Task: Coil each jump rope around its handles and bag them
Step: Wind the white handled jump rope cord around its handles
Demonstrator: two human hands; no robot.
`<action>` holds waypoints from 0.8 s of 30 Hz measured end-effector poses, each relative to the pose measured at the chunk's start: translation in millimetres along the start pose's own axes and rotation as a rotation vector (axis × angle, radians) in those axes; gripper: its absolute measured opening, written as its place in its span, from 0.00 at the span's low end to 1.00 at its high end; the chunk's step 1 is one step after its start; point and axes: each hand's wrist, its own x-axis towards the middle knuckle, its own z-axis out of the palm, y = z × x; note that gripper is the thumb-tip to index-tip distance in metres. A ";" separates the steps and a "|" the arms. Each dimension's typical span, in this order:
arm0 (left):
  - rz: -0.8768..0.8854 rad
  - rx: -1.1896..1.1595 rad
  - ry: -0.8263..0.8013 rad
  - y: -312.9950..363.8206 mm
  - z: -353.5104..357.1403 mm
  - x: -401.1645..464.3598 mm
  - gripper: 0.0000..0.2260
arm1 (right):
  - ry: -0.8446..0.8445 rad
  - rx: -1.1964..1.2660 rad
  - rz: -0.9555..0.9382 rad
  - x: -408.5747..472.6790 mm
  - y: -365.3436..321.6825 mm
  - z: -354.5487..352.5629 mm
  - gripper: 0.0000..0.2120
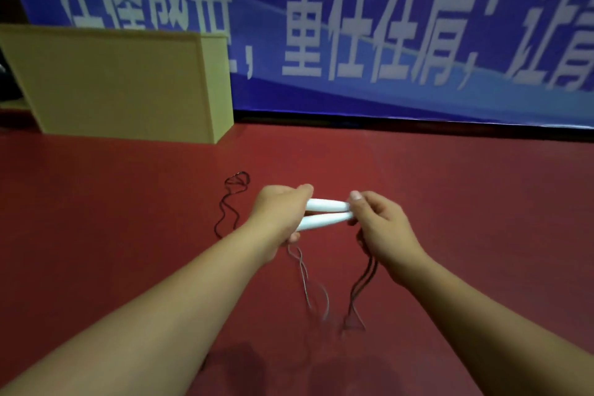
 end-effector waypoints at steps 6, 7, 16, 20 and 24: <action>-0.148 -0.610 0.136 -8.5 -15.2 -15.7 0.07 | -0.204 0.197 0.171 -17.1 -27.2 5.5 0.14; -0.180 -0.750 0.104 -9.3 -17.4 -18.8 0.08 | -0.166 0.194 0.188 -17.7 -30.7 8.6 0.13; -0.138 -0.511 -0.197 -47.9 4.7 -26.3 0.07 | -0.321 0.282 0.348 -54.6 -28.9 39.3 0.13; -0.132 -0.603 -0.127 -47.3 -4.5 -9.4 0.07 | -0.433 0.238 0.360 -52.1 -24.9 45.2 0.14; -0.083 -0.616 -0.060 -47.2 -19.6 2.1 0.05 | -0.458 0.231 0.540 -40.1 -19.6 39.5 0.21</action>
